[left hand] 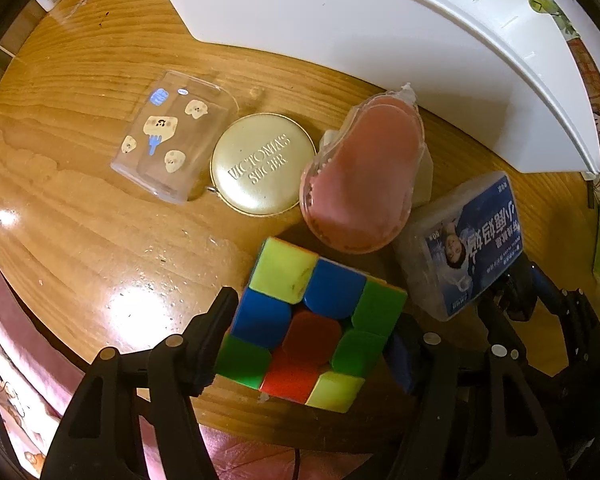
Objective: Organize rigid objects
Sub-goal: 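Grasp the Rubik's cube with the left tool while the right tool grasps the black charger plug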
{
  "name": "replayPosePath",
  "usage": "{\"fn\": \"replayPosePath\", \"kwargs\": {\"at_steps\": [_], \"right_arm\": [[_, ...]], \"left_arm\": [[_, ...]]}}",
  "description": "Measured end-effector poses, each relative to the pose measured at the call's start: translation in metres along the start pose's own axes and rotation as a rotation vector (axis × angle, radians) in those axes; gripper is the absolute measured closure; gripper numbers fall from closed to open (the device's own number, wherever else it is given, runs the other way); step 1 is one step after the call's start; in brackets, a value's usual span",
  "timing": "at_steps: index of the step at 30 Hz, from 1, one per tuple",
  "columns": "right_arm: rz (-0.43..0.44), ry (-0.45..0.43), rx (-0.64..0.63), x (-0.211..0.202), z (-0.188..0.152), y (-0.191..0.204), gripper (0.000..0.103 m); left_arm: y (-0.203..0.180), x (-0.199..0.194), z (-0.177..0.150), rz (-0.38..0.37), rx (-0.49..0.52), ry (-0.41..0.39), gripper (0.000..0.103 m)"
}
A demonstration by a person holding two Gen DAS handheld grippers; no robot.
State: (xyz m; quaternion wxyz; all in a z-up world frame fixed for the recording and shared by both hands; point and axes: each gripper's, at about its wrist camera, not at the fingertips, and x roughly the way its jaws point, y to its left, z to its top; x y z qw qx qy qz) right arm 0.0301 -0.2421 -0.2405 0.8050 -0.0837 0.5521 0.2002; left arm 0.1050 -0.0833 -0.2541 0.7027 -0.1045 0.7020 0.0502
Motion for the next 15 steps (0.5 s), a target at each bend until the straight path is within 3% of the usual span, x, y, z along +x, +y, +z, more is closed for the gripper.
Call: {"fn": "replayPosePath", "kwargs": {"at_steps": [15], "right_arm": [[-0.016, -0.039, -0.022, -0.02, -0.01, 0.009, 0.042]], "left_arm": [[0.01, -0.026, -0.035, 0.001, 0.029, -0.066, 0.034]]}}
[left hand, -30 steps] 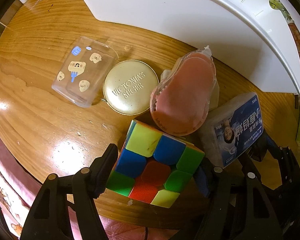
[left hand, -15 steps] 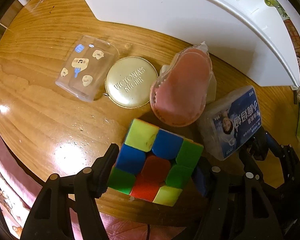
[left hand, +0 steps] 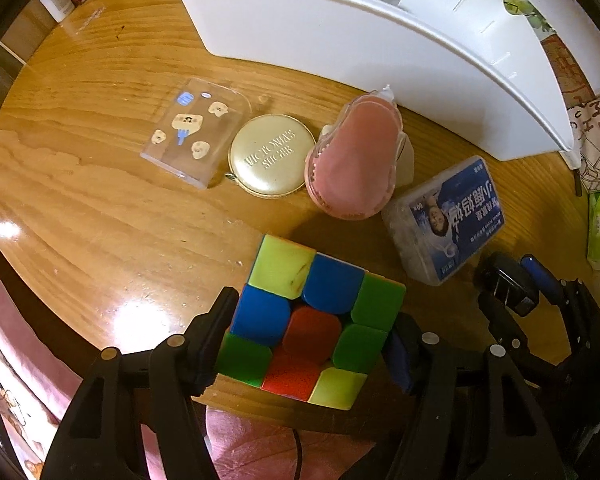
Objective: Organize rigid objects
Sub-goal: 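Grasp the Rubik's cube with the left tool while the right tool grasps the black charger plug, then carry the cube with the left tool while the right tool carries the plug over the bin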
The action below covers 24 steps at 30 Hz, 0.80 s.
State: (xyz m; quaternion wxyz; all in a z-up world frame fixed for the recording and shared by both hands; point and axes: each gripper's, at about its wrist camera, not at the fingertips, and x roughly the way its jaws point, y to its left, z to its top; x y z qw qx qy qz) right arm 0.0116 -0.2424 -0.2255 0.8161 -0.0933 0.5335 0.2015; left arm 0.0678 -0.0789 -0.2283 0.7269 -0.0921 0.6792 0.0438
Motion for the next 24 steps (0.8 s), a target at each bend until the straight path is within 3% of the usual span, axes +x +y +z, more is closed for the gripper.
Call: {"fn": "replayPosePath", "kwargs": {"at_steps": [11, 24], "right_arm": [[-0.024, -0.043, -0.004, -0.02, -0.007, 0.0, 0.042], [-0.037, -0.123, 0.001, -0.049, -0.003, -0.001, 0.042]], "left_arm": [[0.014, -0.043, -0.019, 0.027, 0.004, -0.083, 0.034], [0.016, -0.106, 0.001, 0.077, 0.024, -0.22, 0.034]]}}
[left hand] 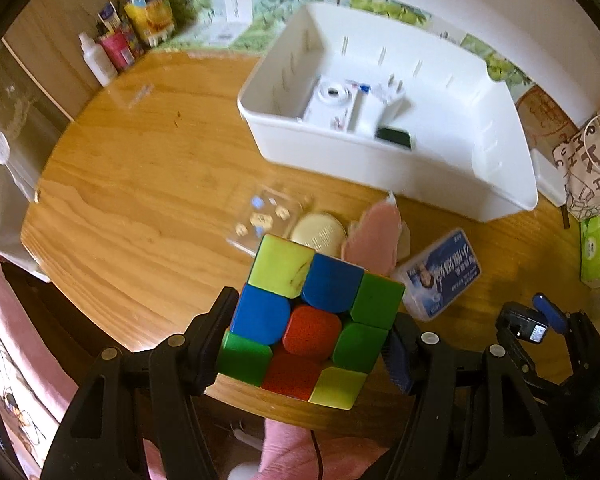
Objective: Organize rigid objects
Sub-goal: 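Carry the cube with the left tool while the right tool carries the plug over the bin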
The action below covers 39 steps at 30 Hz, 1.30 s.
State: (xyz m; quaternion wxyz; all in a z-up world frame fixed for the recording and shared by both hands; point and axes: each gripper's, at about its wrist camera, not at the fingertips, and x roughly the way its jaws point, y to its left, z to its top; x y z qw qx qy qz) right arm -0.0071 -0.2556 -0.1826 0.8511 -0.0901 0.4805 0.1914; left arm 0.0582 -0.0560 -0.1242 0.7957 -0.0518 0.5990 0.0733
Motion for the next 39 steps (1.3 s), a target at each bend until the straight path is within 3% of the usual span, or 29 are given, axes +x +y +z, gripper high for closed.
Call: {"fn": "replayPosePath", "kwargs": {"at_steps": [9, 20, 39], "right_arm": [[-0.005, -0.053, -0.006, -0.016, 0.029, -0.002, 0.042], [-0.03, -0.149, -0.003, -0.029, 0.075, -0.01, 0.042], [-0.1, -0.225, 0.037, -0.014, 0.118, -0.014, 0.042]], "left_arm": [[0.01, -0.011, 0.032, 0.035, 0.014, -0.084, 0.034], [0.015, -0.021, 0.077, 0.022, 0.032, -0.141, 0.034], [0.004, -0.019, 0.109, -0.116, 0.165, -0.312, 0.034]]}}
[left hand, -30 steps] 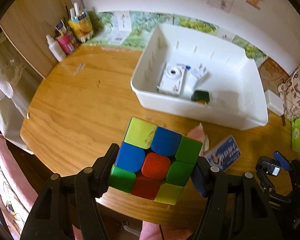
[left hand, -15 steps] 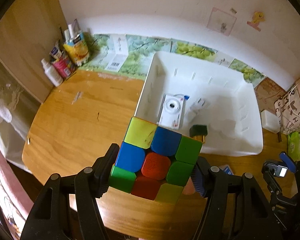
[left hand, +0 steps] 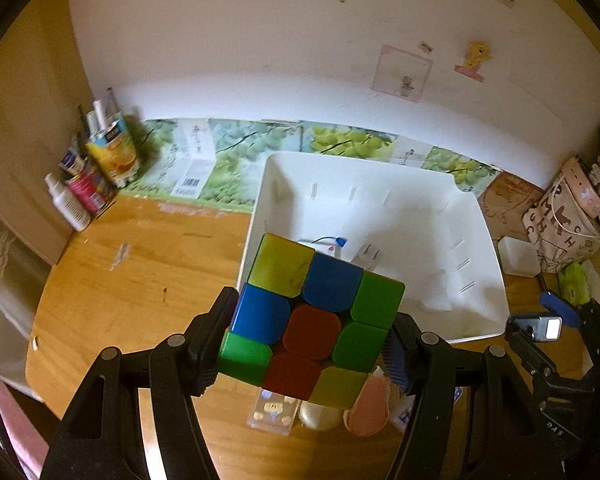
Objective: Organize rigid objects
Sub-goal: 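Carry the cube with the left tool while the right tool carries the plug over the bin, then open the left tool to drop the cube in the bin while the right tool releases the plug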
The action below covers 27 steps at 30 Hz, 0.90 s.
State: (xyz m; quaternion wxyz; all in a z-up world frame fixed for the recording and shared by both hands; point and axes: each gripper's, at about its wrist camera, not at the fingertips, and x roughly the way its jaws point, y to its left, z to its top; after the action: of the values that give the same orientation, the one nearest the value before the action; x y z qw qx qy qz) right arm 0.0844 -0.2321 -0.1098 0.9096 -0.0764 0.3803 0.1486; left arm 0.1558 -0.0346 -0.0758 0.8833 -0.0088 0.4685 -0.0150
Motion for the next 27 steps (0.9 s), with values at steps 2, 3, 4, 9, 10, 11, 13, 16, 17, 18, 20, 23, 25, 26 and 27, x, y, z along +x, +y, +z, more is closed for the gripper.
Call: {"fn": "replayPosePath", "kwargs": {"at_steps": [2, 3, 4, 9, 10, 11, 13, 16, 17, 18, 20, 23, 25, 26, 27], "right_arm": [[-0.007, -0.012, 0.003, 0.005, 0.002, 0.0, 0.042], [-0.011, -0.014, 0.01, 0.007, 0.003, 0.0, 0.042], [-0.015, -0.017, 0.015, 0.01, 0.004, -0.001, 0.042], [-0.028, -0.034, 0.044, 0.023, 0.008, -0.002, 0.042], [-0.03, -0.037, 0.049, 0.026, 0.009, -0.002, 0.042], [-0.032, -0.041, 0.056, 0.029, 0.009, -0.003, 0.042], [-0.036, -0.045, 0.07, 0.034, 0.01, -0.003, 0.042], [-0.052, -0.057, 0.079, 0.043, 0.011, -0.004, 0.042], [-0.063, -0.056, 0.084, 0.046, 0.011, -0.005, 0.042], [-0.069, -0.052, 0.09, 0.05, 0.011, -0.006, 0.042], [-0.077, -0.044, 0.102, 0.056, 0.011, -0.008, 0.042], [-0.085, -0.025, 0.107, 0.064, 0.013, -0.011, 0.042], [-0.087, -0.006, 0.117, 0.068, 0.013, -0.013, 0.042], [-0.09, -0.004, 0.122, 0.069, 0.014, -0.014, 0.042], [-0.092, -0.002, 0.127, 0.07, 0.014, -0.015, 0.042]], "left_arm": [[-0.001, 0.003, 0.001, -0.02, 0.011, -0.023, 0.034], [-0.002, 0.004, 0.001, -0.026, 0.011, -0.038, 0.034], [-0.002, 0.005, 0.001, -0.034, 0.012, -0.053, 0.034], [-0.003, 0.013, 0.006, -0.068, 0.019, -0.12, 0.034], [-0.003, 0.014, 0.007, -0.073, 0.021, -0.133, 0.034], [-0.003, 0.016, 0.009, -0.079, 0.023, -0.145, 0.034], [-0.004, 0.022, 0.012, -0.091, 0.027, -0.158, 0.034], [-0.005, 0.032, 0.017, -0.103, 0.034, -0.154, 0.034], [-0.006, 0.037, 0.019, -0.11, 0.036, -0.151, 0.034], [-0.006, 0.04, 0.02, -0.113, 0.039, -0.149, 0.034], [-0.007, 0.045, 0.023, -0.123, 0.04, -0.162, 0.035], [-0.011, 0.046, 0.028, -0.135, 0.048, -0.194, 0.035], [-0.013, 0.048, 0.032, -0.145, 0.057, -0.199, 0.035], [-0.014, 0.049, 0.033, -0.151, 0.059, -0.201, 0.035], [-0.015, 0.049, 0.034, -0.155, 0.06, -0.202, 0.034]]}}
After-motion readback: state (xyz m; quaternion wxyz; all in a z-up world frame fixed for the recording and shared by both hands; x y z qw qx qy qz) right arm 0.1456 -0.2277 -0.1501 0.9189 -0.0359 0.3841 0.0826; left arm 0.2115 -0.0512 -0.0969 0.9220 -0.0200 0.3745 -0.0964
